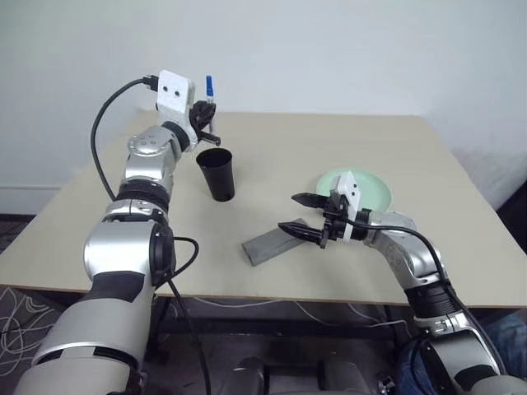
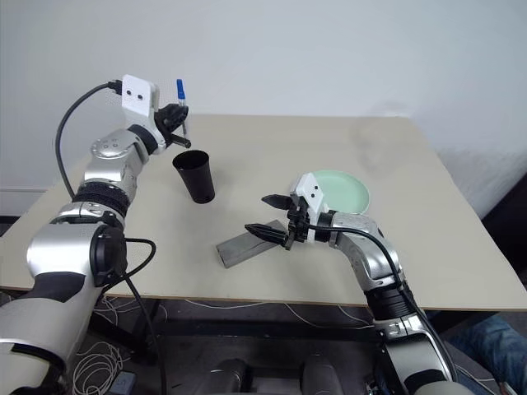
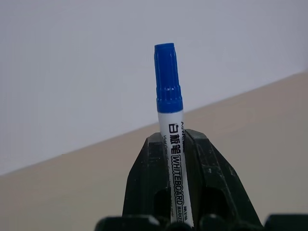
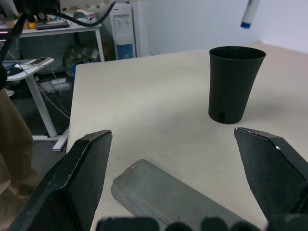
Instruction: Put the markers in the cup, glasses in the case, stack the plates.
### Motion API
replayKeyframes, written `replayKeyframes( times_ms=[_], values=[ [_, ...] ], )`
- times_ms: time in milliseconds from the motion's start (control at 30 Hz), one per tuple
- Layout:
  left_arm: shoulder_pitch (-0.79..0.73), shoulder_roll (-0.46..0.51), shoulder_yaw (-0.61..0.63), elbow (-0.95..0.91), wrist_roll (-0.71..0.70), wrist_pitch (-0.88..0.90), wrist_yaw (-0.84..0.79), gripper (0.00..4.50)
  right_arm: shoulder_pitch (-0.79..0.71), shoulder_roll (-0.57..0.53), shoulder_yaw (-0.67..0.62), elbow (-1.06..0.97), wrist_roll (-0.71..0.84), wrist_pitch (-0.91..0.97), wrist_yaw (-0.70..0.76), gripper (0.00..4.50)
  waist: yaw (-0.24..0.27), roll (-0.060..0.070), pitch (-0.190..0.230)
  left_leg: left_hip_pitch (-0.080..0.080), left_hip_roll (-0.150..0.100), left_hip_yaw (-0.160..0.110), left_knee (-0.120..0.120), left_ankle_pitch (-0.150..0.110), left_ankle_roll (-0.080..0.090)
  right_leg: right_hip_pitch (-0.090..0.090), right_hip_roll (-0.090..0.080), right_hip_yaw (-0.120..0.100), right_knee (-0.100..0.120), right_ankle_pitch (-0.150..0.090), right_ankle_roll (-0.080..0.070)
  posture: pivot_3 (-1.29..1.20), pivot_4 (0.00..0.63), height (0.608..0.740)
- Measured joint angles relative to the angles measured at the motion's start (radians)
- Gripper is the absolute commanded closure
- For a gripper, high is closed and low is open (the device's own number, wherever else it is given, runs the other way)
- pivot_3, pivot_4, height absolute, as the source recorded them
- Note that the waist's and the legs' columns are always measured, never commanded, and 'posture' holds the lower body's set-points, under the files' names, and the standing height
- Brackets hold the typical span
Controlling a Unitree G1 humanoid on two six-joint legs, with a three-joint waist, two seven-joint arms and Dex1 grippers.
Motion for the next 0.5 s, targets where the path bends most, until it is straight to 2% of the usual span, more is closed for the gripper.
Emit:
replayKeyframes(
  times_ms=[200,233,300,500],
  values=[
    [0.041,-0.014,-0.021,0.016,0.056,-0.018,0.037,4.43,0.021,0.002,0.0,-0.005,-0.002,0.0,-0.014,0.09,-0.001,0.0,0.0,0.0,0.0,0.0,0.0,0.0,0.0,0.0,0.0,0.0,0.0,0.0,0.0,0.0,0.0,0.74],
    [0.045,-0.015,-0.023,0.022,0.066,-0.019,0.044,3.87,0.021,0.002,0.0,-0.005,-0.002,0.0,-0.015,0.09,-0.001,0.0,0.0,0.0,0.0,0.0,0.0,0.0,0.0,0.0,0.0,0.0,0.0,0.0,0.0,0.0,0.0,0.74],
    [0.05,-0.015,-0.023,0.027,0.071,-0.019,0.055,3.41,0.022,0.002,0.0,-0.01,-0.002,0.0,-0.021,0.09,-0.001,0.0,0.0,0.0,0.0,0.0,0.0,0.0,0.0,0.0,0.0,0.0,0.0,0.0,0.0,0.0,0.0,0.74],
    [0.058,-0.015,-0.022,0.028,0.088,-0.023,0.081,1.43,0.026,0.003,0.0,-0.022,-0.002,-0.001,-0.03,0.09,-0.001,0.0,0.0,0.0,0.0,0.0,0.0,0.0,0.0,0.0,0.0,0.0,0.0,0.0,0.0,0.0,0.0,0.74]
  ],
)
